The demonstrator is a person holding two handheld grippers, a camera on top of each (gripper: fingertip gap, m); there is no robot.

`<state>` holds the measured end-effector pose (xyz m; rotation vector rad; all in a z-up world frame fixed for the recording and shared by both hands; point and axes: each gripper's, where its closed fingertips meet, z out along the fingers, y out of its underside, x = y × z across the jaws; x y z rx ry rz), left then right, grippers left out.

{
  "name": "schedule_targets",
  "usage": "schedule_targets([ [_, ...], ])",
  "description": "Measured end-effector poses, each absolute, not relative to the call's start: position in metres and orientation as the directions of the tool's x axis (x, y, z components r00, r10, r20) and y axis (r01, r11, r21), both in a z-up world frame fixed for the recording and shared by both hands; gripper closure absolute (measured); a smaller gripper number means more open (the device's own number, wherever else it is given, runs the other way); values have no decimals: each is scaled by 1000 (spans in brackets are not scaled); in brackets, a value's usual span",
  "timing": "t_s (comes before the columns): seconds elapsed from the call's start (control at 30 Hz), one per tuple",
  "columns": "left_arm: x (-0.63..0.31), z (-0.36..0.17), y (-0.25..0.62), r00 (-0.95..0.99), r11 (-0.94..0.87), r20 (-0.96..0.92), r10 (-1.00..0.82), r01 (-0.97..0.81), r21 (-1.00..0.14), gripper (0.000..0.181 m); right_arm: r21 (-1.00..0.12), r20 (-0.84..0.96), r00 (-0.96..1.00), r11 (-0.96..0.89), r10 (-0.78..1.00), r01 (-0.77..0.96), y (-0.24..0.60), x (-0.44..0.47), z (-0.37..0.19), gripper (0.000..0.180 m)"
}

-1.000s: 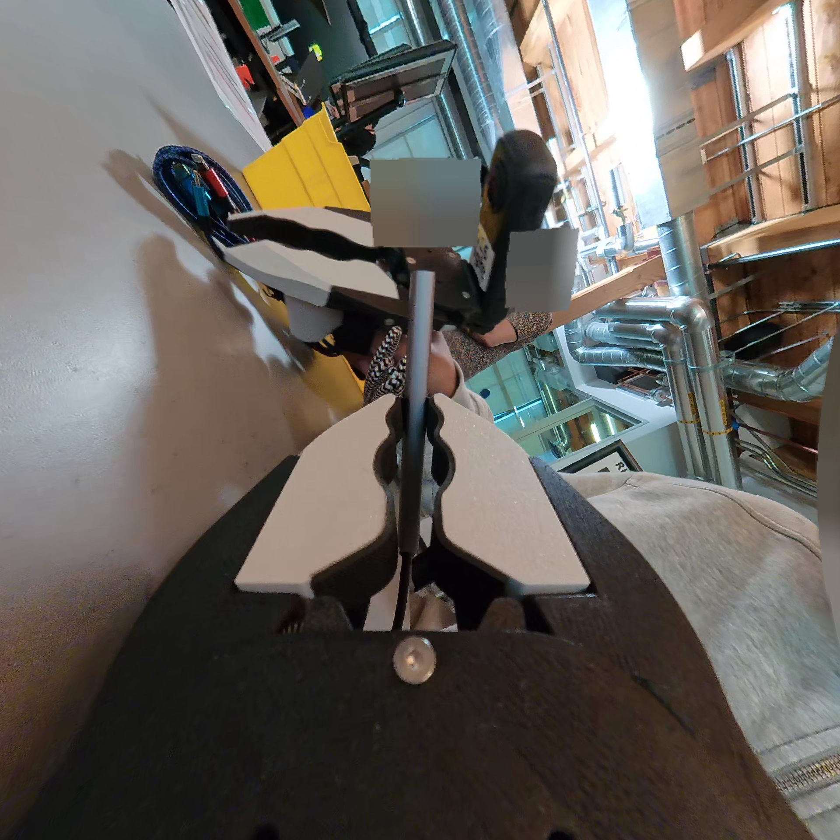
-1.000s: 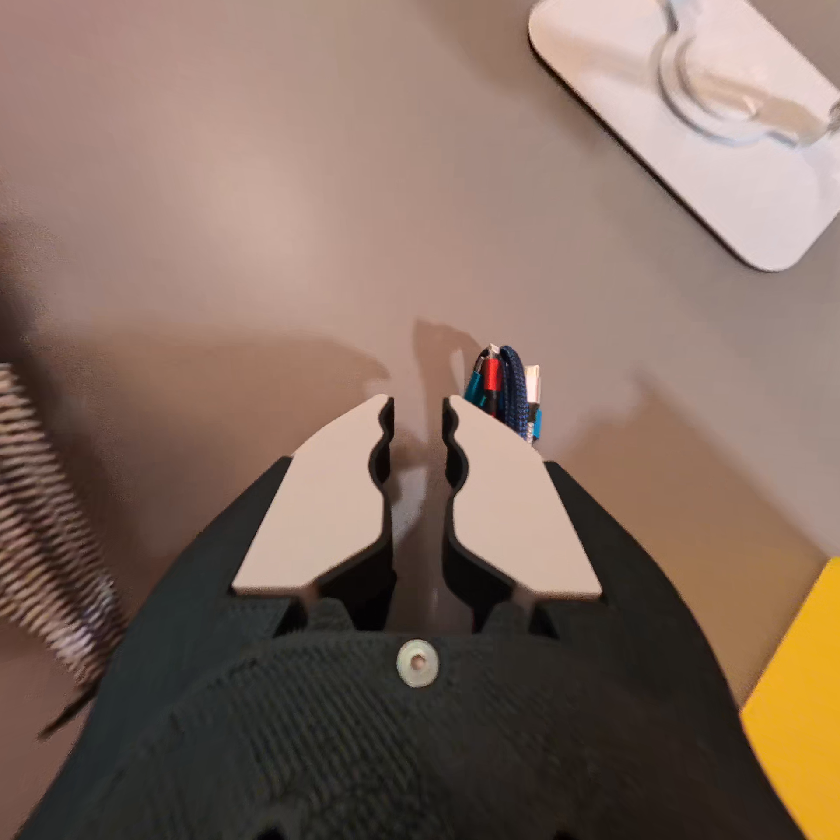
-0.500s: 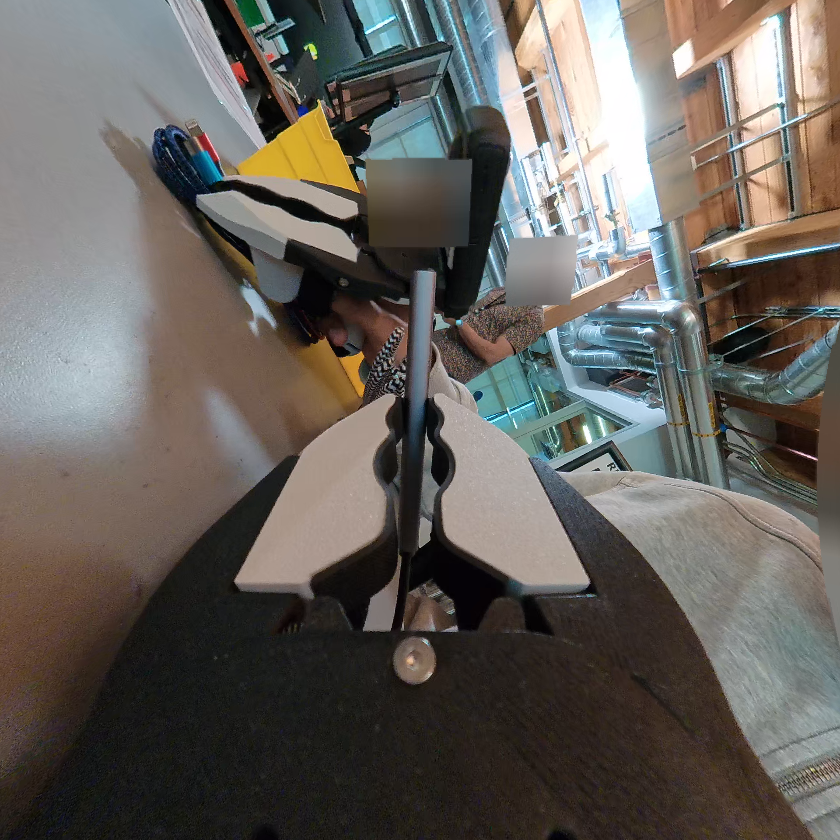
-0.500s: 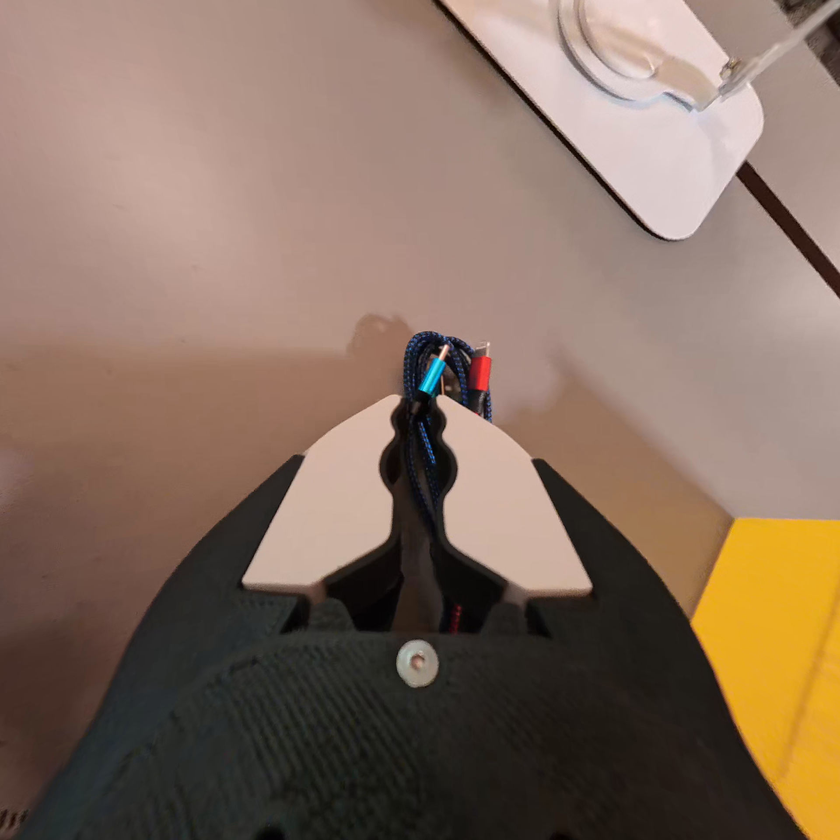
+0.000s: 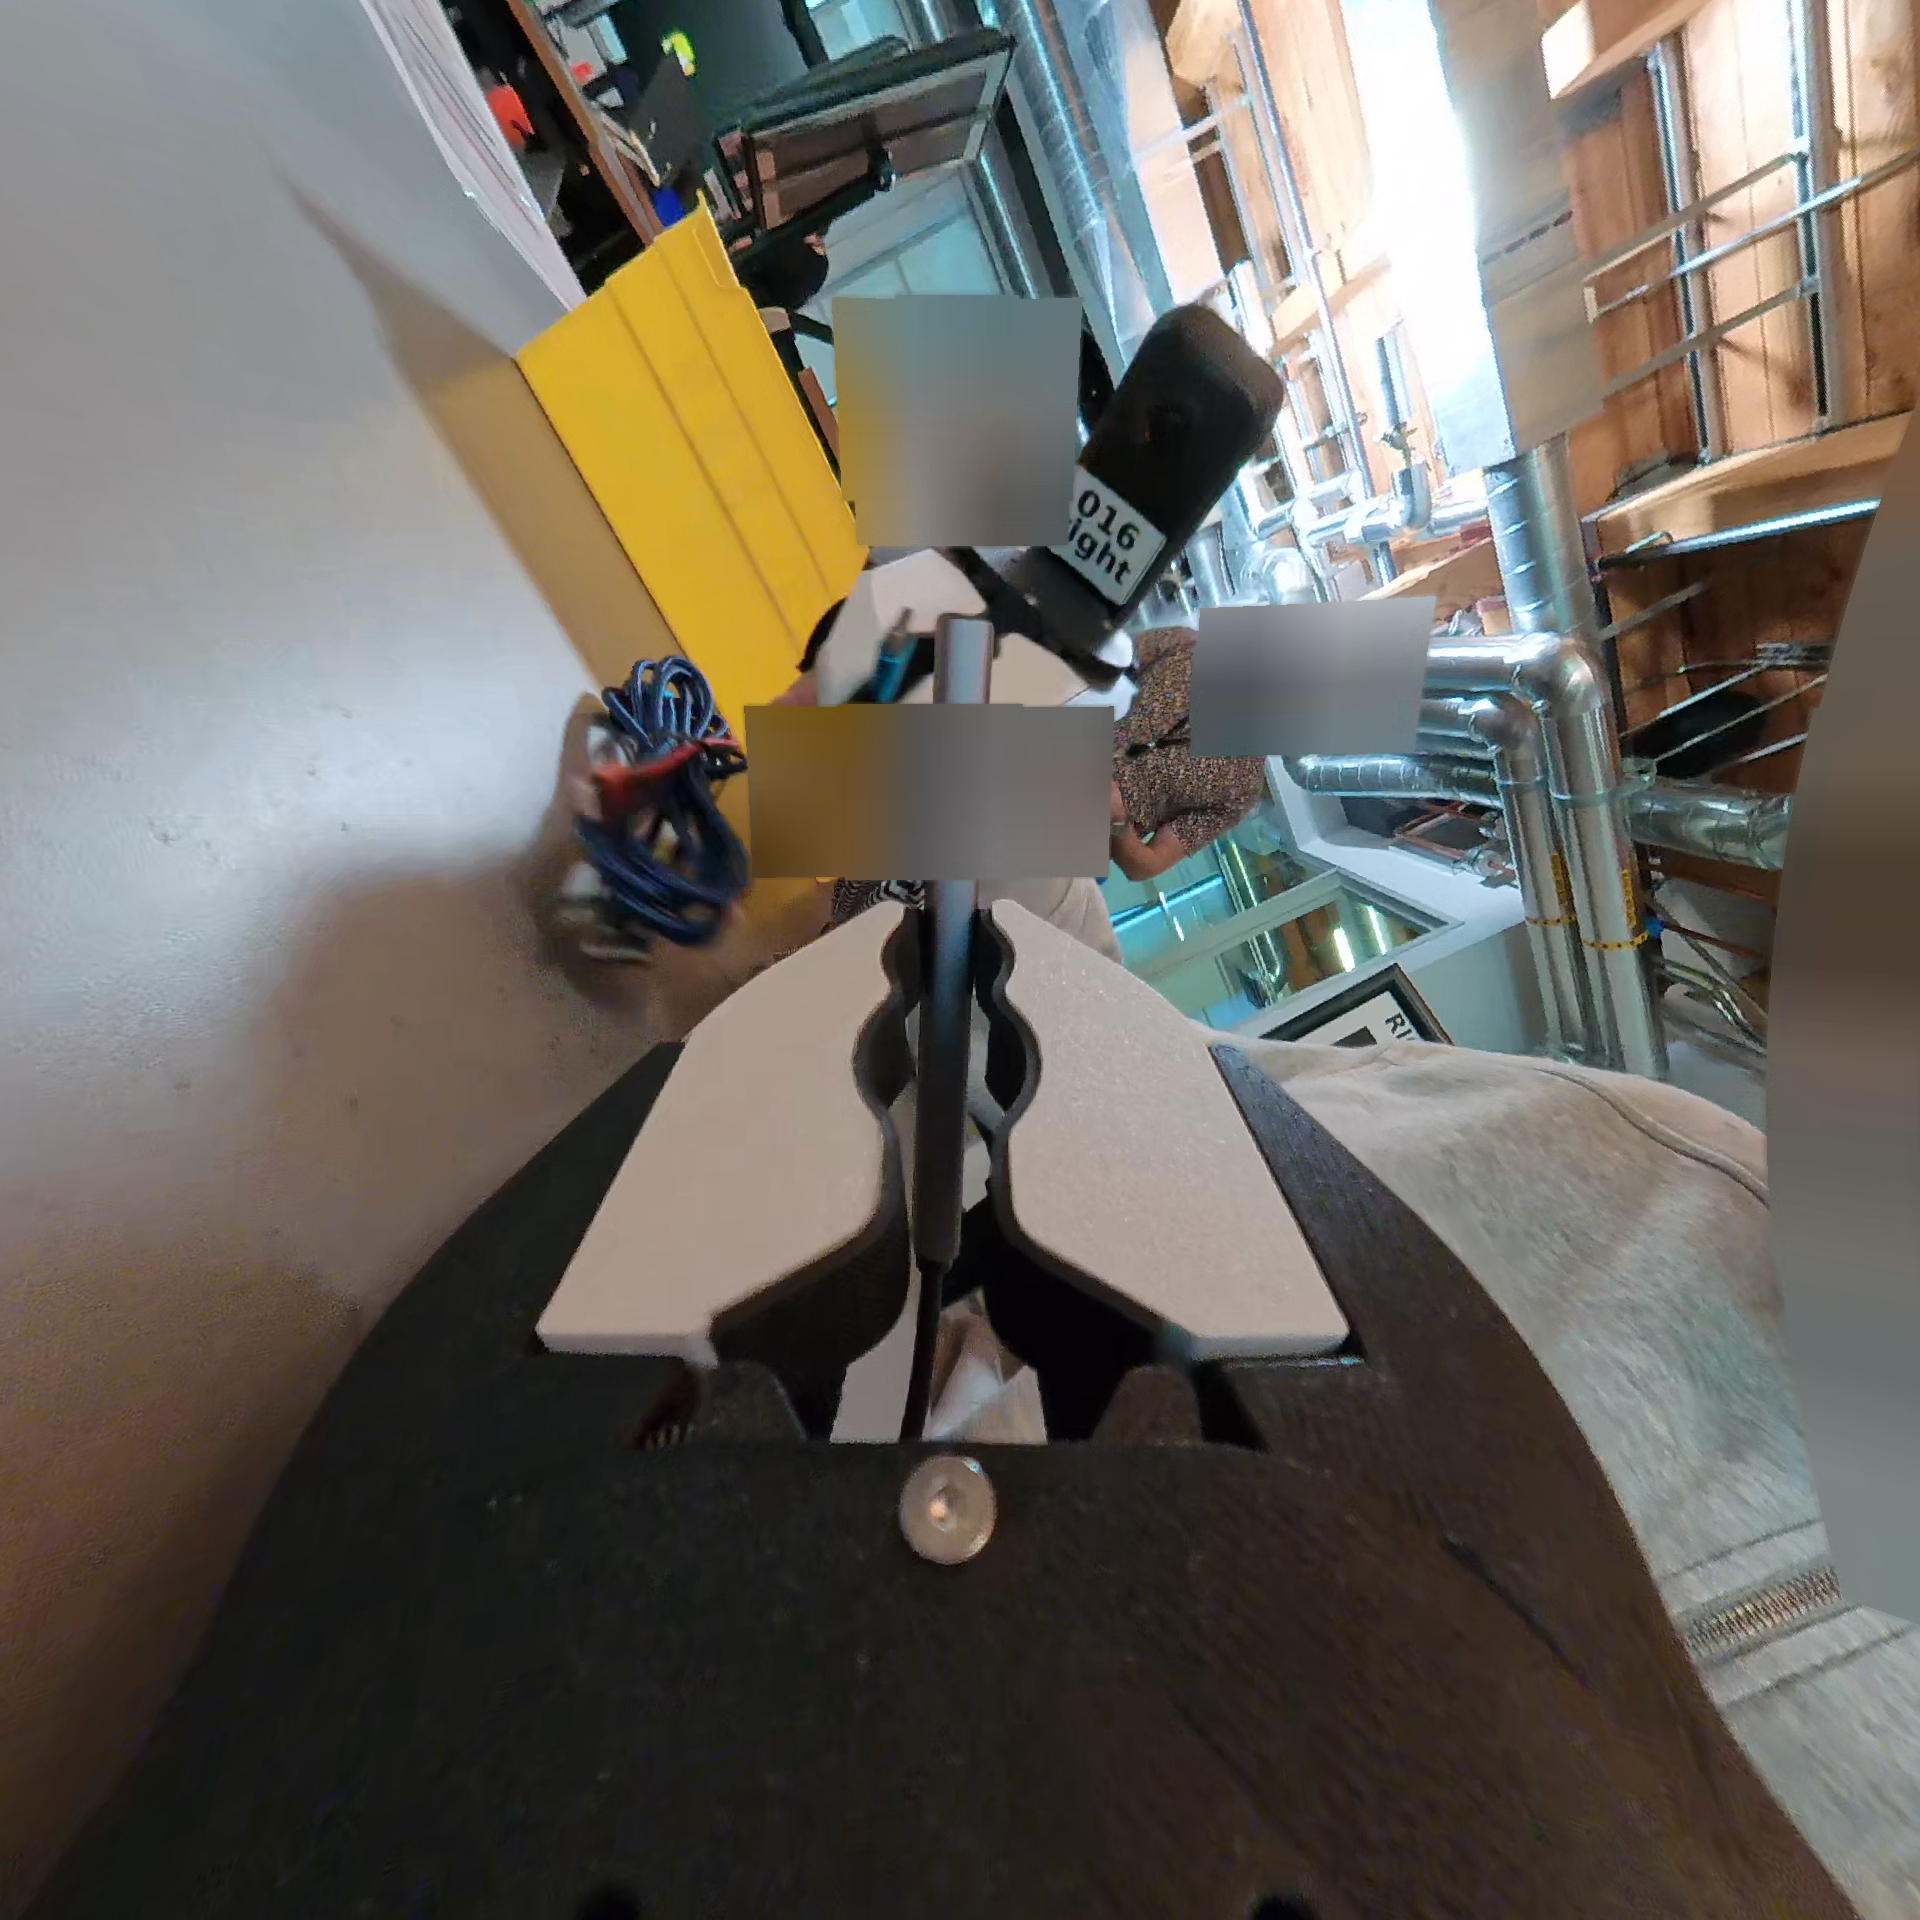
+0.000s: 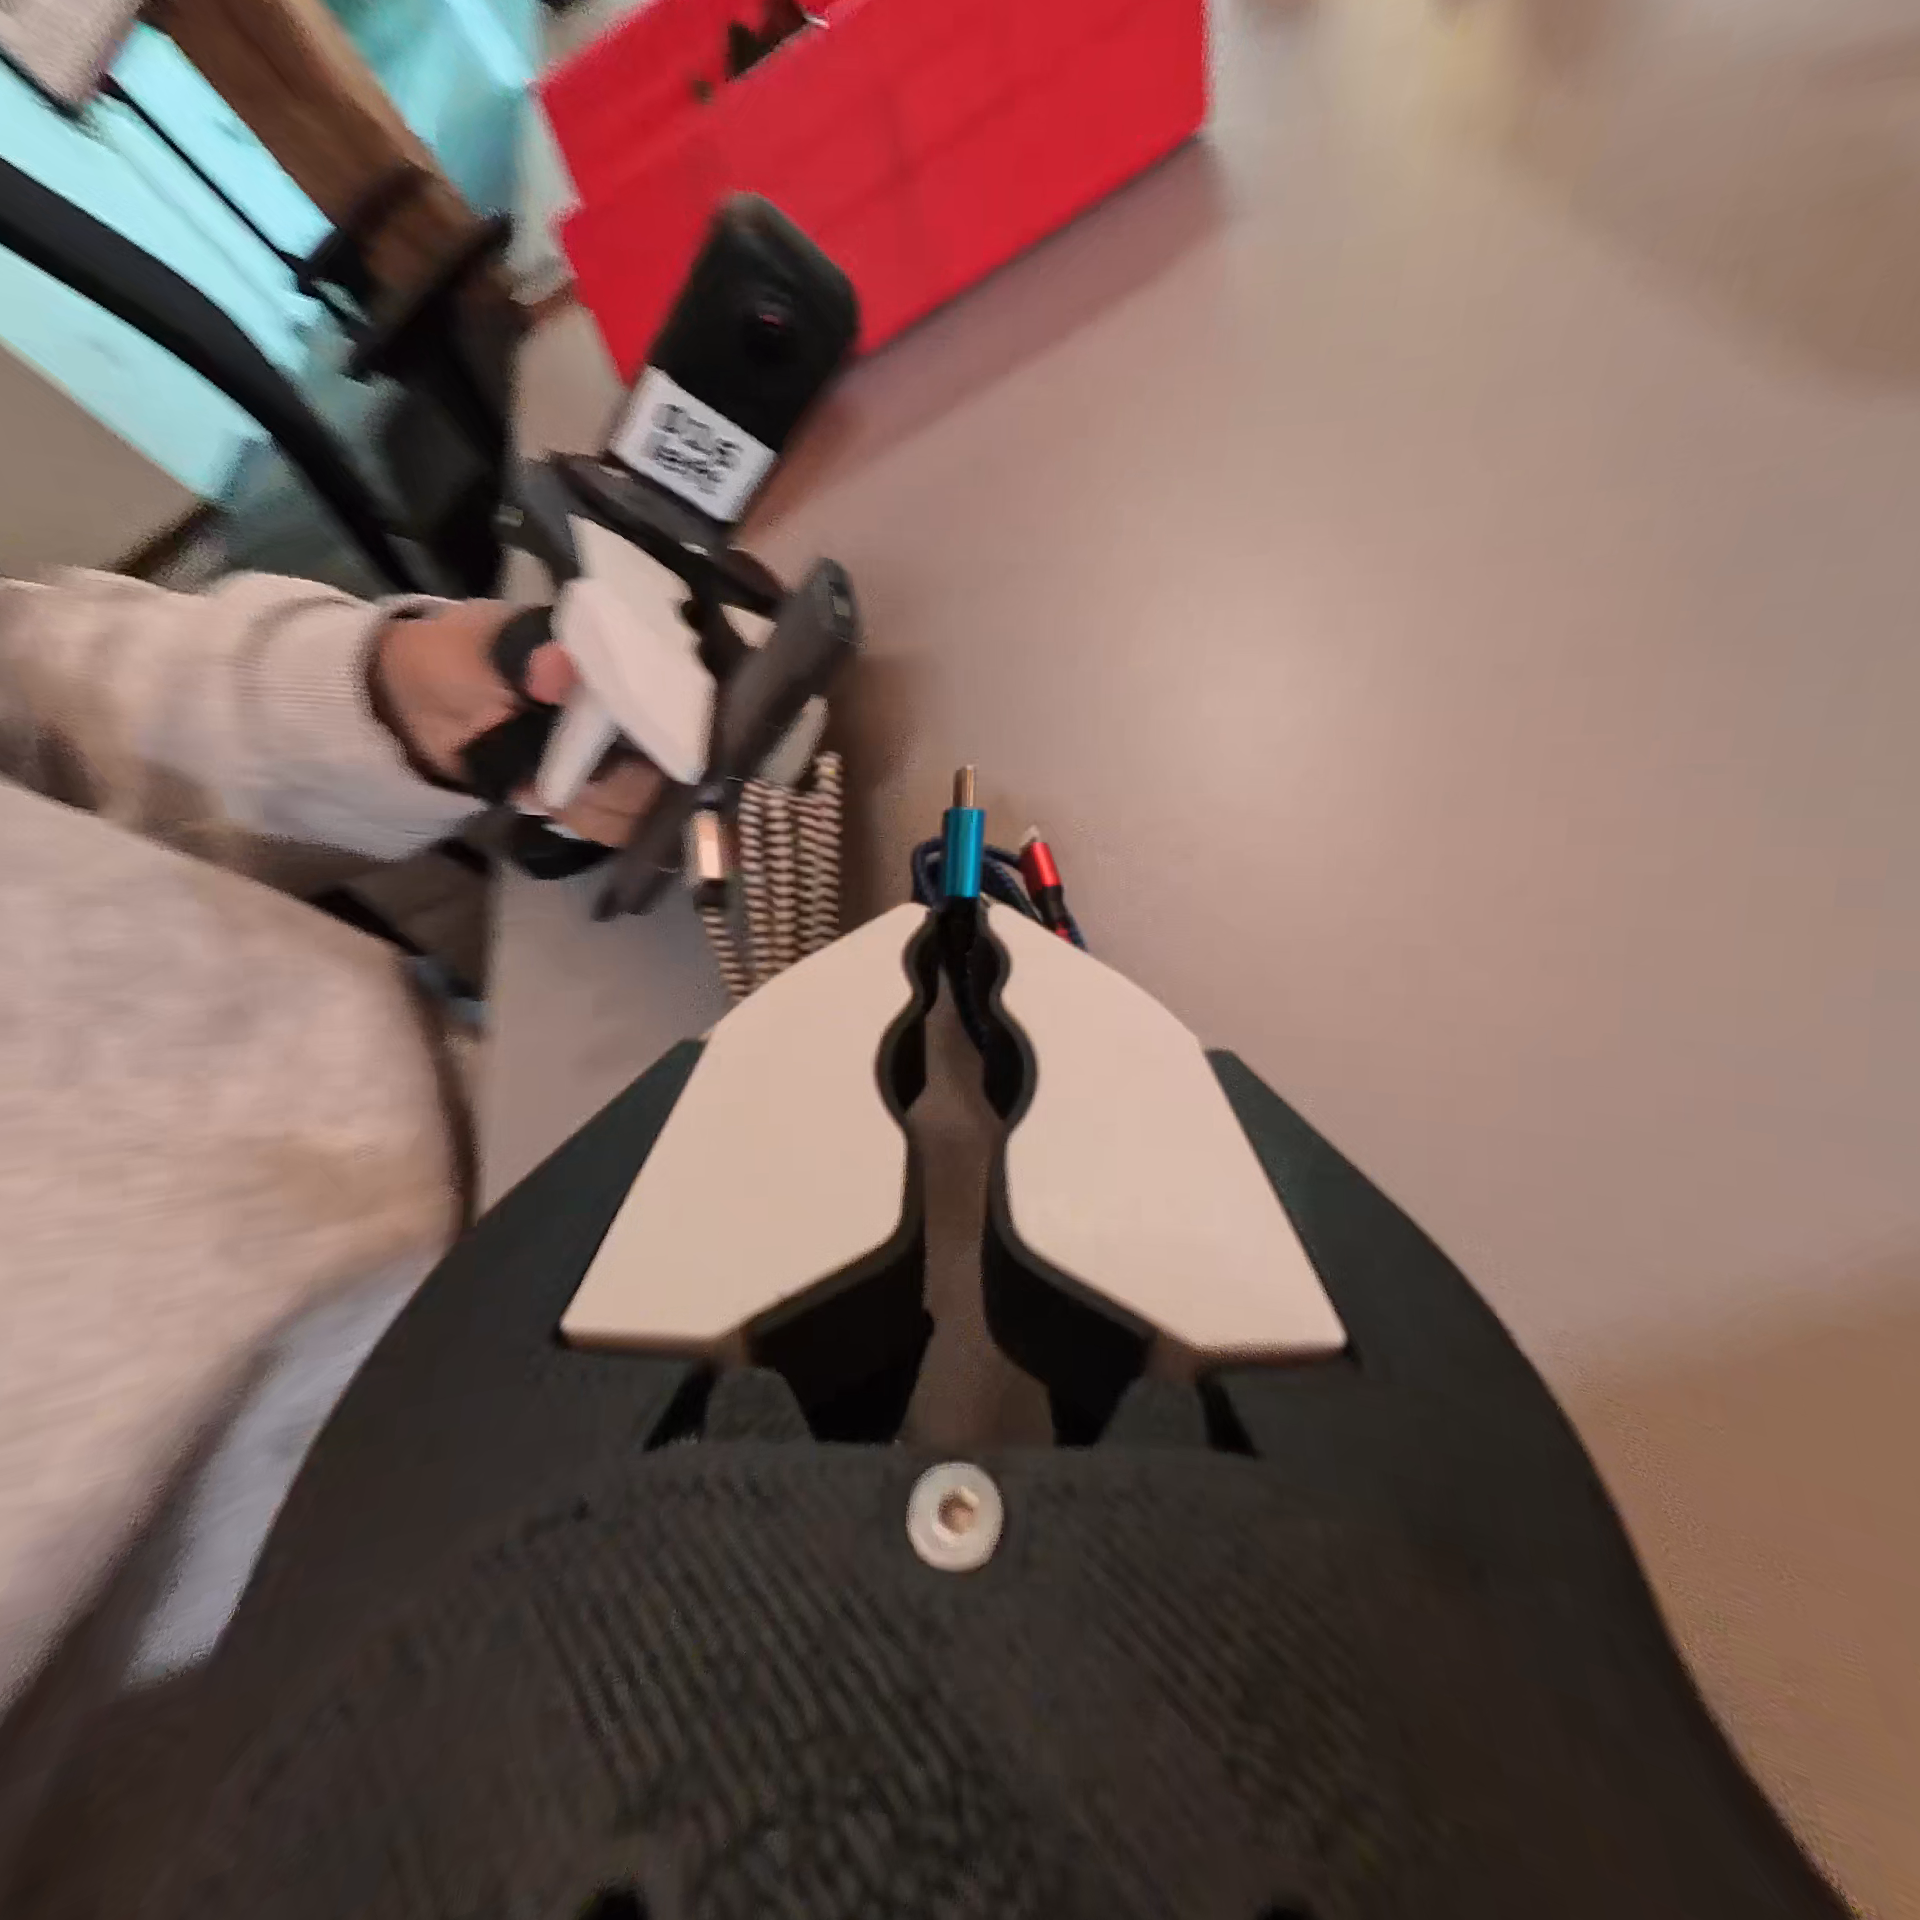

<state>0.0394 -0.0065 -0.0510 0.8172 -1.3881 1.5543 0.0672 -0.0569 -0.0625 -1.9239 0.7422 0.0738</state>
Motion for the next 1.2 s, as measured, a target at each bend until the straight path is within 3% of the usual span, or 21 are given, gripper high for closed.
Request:
schedule_targets([
  [0.27, 28, -53, -11, -449, 72, 877, 174, -882, -466, 173, -747, -467, 839, -382, -281, -544, -36, 15, -34, 175],
  [0.43, 18, -53, -15, -484, 118, 855, 184, -853, -508, 172, -644, -477, 823, -515, -308, -566, -25, -2, -57, 174],
  [0.63, 5, -50, -17, -527, 157, 821, 219, -811, -563, 172, -573, -548, 762, -509, -345, -642, -28, -2, -70, 175],
  [1.2, -5, -48, -19, -526, 196, 810, 259, -793, -577, 172, -573, -591, 768, -542, -245, -614, -29, -18, -68, 174],
])
